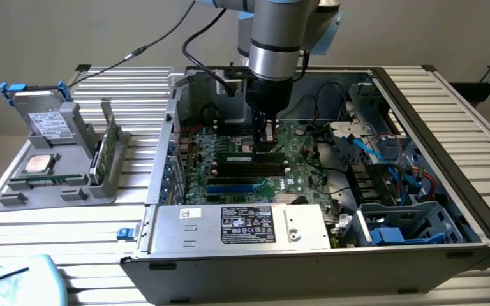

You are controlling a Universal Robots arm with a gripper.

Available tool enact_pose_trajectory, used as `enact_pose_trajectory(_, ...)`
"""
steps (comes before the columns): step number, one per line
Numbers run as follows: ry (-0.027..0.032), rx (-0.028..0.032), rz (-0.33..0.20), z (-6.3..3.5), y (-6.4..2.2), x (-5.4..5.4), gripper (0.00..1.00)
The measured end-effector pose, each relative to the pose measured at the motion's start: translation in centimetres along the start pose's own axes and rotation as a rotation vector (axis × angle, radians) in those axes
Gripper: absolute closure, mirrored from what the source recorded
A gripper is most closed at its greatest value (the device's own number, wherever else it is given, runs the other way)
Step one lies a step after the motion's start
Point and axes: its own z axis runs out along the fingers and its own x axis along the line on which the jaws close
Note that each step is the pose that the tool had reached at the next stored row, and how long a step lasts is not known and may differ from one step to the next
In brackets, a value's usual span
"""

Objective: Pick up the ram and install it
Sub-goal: 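Insert the ram into the slot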

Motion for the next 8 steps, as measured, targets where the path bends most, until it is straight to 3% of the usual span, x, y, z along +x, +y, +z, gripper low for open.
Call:
enact_pose_trajectory(4,0.0009,0.0002,0.0,0.1,-0.01,-0.02,0.86)
enact_pose_trajectory(8,0.0094,0.0005,-0.001,0.24,-0.02,-0.04,0.86)
